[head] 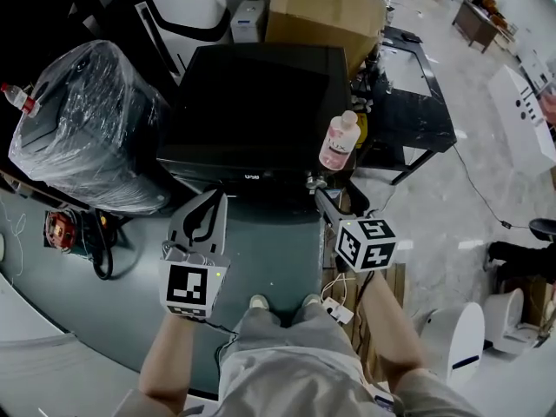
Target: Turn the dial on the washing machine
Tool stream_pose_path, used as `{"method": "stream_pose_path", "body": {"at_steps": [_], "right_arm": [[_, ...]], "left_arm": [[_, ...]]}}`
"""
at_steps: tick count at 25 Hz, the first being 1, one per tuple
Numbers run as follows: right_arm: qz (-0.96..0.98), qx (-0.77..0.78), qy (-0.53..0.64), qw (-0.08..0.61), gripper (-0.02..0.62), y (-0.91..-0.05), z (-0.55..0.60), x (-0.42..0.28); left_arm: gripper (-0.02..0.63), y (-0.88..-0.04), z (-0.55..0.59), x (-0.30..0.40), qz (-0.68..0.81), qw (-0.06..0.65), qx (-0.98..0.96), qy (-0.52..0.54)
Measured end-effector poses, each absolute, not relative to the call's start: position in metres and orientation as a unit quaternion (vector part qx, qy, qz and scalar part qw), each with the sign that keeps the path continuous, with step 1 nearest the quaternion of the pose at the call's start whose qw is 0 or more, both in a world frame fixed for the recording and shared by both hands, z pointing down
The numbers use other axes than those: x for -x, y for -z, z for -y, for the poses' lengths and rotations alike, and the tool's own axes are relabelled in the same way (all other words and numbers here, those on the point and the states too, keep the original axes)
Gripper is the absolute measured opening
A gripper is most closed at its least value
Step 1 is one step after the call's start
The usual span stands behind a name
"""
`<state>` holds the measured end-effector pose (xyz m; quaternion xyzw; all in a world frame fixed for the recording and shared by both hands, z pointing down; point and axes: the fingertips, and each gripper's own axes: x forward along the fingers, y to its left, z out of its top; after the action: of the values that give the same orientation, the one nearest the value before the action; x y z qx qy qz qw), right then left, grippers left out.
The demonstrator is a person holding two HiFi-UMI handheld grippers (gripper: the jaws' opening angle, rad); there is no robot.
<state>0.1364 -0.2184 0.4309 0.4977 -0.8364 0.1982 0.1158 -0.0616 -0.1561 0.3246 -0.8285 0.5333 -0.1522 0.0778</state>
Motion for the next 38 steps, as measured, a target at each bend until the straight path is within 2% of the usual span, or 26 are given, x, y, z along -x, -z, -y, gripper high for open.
{"method": "stream_pose_path", "body": {"at_steps": [11,27,33,38], "right_arm": [[0.821,-0.512,-0.217,0.132,0.305,-0.526,0.248,-0.125],[0.759,-0.534,-0.372,0.007,0.327,-0.6,0.283,-0.133],[0.715,-0.53,-0.45,-0.077,0.326,-0.609,0.283,-0.136],[0.71,-0.524,-0.46,-0.095,0.304,-0.61,0.286,-0.137]], "left_arm": [[0.018,-0.417,0.183,0.083,-0.534,0.051,0.825,0.178],[0.018,-0.482,0.2,0.091,-0.529,0.015,0.829,0.184],[0.018,-0.488,0.204,0.088,-0.516,0.01,0.835,0.191],[0.018,-0.491,0.207,0.086,-0.511,0.007,0.837,0.195]]}}
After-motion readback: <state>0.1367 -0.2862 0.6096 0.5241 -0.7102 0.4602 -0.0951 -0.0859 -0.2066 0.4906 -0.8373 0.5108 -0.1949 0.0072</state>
